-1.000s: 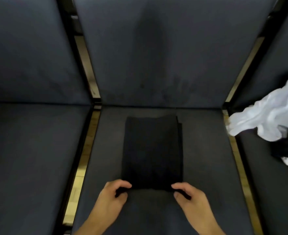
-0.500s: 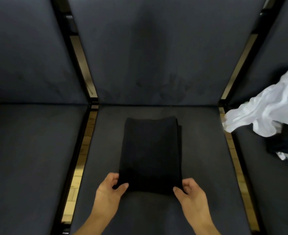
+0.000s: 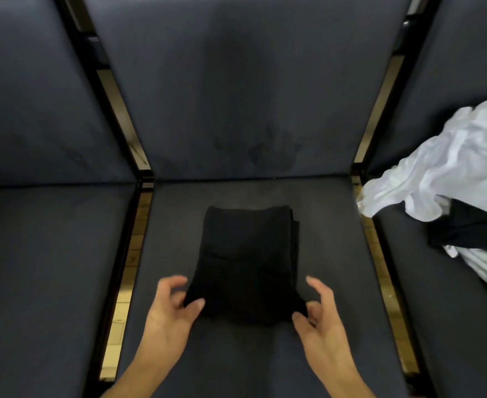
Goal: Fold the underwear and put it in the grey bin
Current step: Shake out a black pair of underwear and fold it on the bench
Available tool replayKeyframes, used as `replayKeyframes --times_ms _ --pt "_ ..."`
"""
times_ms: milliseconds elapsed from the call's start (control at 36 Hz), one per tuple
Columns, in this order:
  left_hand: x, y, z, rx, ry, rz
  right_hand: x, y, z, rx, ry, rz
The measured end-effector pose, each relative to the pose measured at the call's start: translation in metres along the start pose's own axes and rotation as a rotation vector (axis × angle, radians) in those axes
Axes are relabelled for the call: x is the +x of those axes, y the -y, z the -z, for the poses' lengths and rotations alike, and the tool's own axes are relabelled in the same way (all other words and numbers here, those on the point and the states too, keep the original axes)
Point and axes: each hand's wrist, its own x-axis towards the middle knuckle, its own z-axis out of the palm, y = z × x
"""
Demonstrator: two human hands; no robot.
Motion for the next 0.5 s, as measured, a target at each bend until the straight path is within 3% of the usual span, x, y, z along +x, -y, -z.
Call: replayKeyframes --times_ms 28,139,250,389,500 --pt "-0.016 -0.054 -0.007 0.01 0.058 -0.107 -0.018 0.028 0.047 0.033 -0.031 0.052" --pt "-0.031 -0.097 0.001 0.165 0.122 -0.303 -0.03 0.052 0.073 -0.042 -0.018 0.263" --pt "-0.076 -0.171 -0.019 0.246 0.267 -0.452 -0.072 0.09 0.15 -0.041 -0.083 0.367" --pt "-0.161 -0.24 -0.076 0.424 0.301 -0.738 -0.142 0.085 0.258 -0.287 -0.265 0.533" --pt "-0.241 -0.26 -0.148 0.462 0.278 -0.992 -0.208 0.031 0.339 -0.413 -0.447 0.557"
